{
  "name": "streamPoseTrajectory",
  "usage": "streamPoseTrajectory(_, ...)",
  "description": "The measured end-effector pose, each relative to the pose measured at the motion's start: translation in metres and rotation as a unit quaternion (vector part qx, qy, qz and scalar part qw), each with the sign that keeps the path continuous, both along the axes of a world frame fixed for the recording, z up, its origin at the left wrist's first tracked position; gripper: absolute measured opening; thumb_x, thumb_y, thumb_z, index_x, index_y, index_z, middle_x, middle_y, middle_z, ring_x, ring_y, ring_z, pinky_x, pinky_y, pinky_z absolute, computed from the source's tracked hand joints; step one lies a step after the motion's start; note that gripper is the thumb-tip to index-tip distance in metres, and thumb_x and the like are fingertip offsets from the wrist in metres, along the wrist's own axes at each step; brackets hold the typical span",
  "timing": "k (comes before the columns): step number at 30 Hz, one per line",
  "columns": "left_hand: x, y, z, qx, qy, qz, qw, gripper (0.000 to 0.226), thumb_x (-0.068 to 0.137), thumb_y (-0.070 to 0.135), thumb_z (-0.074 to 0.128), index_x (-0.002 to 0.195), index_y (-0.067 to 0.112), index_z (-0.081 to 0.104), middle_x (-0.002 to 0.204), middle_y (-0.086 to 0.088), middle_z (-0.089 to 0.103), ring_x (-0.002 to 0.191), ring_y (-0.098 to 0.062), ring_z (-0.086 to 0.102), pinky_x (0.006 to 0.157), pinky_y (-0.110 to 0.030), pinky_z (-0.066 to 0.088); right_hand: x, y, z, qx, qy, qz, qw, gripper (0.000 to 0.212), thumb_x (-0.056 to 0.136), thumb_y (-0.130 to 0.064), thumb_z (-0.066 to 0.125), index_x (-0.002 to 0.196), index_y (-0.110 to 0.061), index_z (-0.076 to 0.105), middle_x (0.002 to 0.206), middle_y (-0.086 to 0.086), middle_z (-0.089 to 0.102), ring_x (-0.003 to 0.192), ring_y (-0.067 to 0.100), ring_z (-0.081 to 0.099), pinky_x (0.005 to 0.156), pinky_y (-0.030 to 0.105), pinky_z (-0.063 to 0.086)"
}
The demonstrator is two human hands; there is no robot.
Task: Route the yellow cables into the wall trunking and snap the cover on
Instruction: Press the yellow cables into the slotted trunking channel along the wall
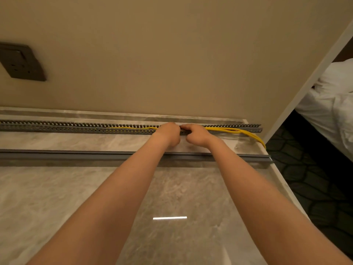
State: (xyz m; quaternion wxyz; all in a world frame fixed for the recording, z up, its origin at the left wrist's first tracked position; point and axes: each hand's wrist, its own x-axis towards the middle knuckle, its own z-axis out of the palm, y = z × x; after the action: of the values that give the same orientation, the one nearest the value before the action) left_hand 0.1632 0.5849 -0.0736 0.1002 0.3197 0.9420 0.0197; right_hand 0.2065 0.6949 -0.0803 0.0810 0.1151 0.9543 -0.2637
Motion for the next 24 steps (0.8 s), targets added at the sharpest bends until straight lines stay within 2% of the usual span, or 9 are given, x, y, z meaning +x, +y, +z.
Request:
streamPoseTrajectory(1, -0.002, 0.000, -0.001, 0.000, 0.001, 0.002, 1.000, 0.037, 0.093, 0.011, 0.042, 0.128, 0.005, 0.055, 0.129, -0.016, 0.056, 0.117, -0.032, 0.056, 0.096, -0.038, 0.046, 0.004, 0.005, -0.001, -0.021, 0.014, 0.003, 1.000, 0.060, 0.081, 0.007, 0.043, 0.138, -0.009, 0.047, 0.142, 0.011, 0.051, 0.132, 0.026, 0.046, 0.110, 0.032, 0.036)
streamPoseTrajectory(3, -0.003, -0.001, -0.003, -0.001, 0.000, 0.006, 1.000, 0.039, 0.092, 0.012, 0.043, 0.129, 0.008, 0.053, 0.129, -0.014, 0.054, 0.117, -0.031, 0.055, 0.095, -0.039, 0.047, 0.007, 0.012, -0.007, 0.002, 0.048, 0.016, 0.999, 0.063, 0.079, 0.010, 0.044, 0.139, -0.008, 0.047, 0.143, 0.011, 0.049, 0.135, 0.025, 0.044, 0.112, 0.029, 0.033)
streamPoseTrajectory(7, 0.003, 0.000, -0.007, -0.005, 0.019, 0.022, 1.000, 0.041, 0.093, 0.012, 0.043, 0.133, 0.010, 0.049, 0.131, -0.011, 0.045, 0.121, -0.033, 0.051, 0.093, -0.043, 0.046, 0.011, 0.026, -0.018, 0.117, 0.150, -0.007, 0.982, 0.052, 0.080, 0.005, 0.046, 0.129, -0.007, 0.056, 0.128, 0.014, 0.055, 0.120, 0.032, 0.050, 0.101, 0.033, 0.042)
streamPoseTrajectory(9, 0.005, 0.003, -0.008, -0.009, 0.037, 0.029, 0.999, 0.040, 0.093, 0.011, 0.044, 0.132, 0.009, 0.050, 0.131, -0.010, 0.047, 0.119, -0.032, 0.053, 0.091, -0.042, 0.047, 0.019, 0.040, -0.019, 0.153, 0.161, -0.020, 0.975, 0.049, 0.083, 0.003, 0.045, 0.130, -0.007, 0.056, 0.124, 0.014, 0.053, 0.118, 0.032, 0.049, 0.098, 0.035, 0.043)
streamPoseTrajectory(13, 0.006, 0.013, 0.000, -0.032, 0.049, 0.055, 0.997, 0.028, 0.091, 0.013, 0.048, 0.115, 0.007, 0.060, 0.119, -0.010, 0.061, 0.109, -0.030, 0.060, 0.082, -0.036, 0.046, 0.033, 0.053, -0.016, 0.177, 0.121, 0.006, 0.977, 0.051, 0.084, 0.004, 0.045, 0.135, -0.004, 0.048, 0.136, 0.013, 0.046, 0.127, 0.029, 0.044, 0.101, 0.036, 0.043)
streamPoseTrajectory(16, 0.010, 0.022, 0.002, -0.049, 0.064, 0.068, 0.994, 0.026, 0.092, 0.012, 0.048, 0.114, 0.007, 0.060, 0.116, -0.010, 0.063, 0.106, -0.028, 0.061, 0.076, -0.033, 0.042, 0.028, 0.052, -0.015, 0.199, 0.097, 0.013, 0.975, 0.045, 0.083, 0.003, 0.046, 0.127, 0.000, 0.053, 0.133, 0.014, 0.048, 0.123, 0.032, 0.048, 0.098, 0.037, 0.046)
streamPoseTrajectory(19, 0.013, 0.024, 0.000, -0.061, 0.075, 0.080, 0.992, 0.028, 0.092, 0.011, 0.047, 0.118, 0.006, 0.058, 0.120, -0.010, 0.061, 0.111, -0.028, 0.060, 0.081, -0.034, 0.045, 0.023, 0.053, -0.015, 0.211, 0.048, 0.019, 0.976, 0.038, 0.082, -0.001, 0.048, 0.120, 0.001, 0.056, 0.129, 0.014, 0.047, 0.116, 0.034, 0.051, 0.093, 0.039, 0.048)
streamPoseTrajectory(24, 0.011, 0.026, 0.002, -0.065, 0.080, 0.076, 0.992, 0.028, 0.093, 0.012, 0.046, 0.117, 0.006, 0.059, 0.120, -0.010, 0.062, 0.110, -0.028, 0.060, 0.082, -0.033, 0.045, 0.016, 0.057, -0.004, 0.213, -0.007, 0.035, 0.976, 0.041, 0.085, -0.009, 0.048, 0.126, -0.005, 0.053, 0.129, 0.013, 0.050, 0.117, 0.032, 0.052, 0.089, 0.038, 0.047)
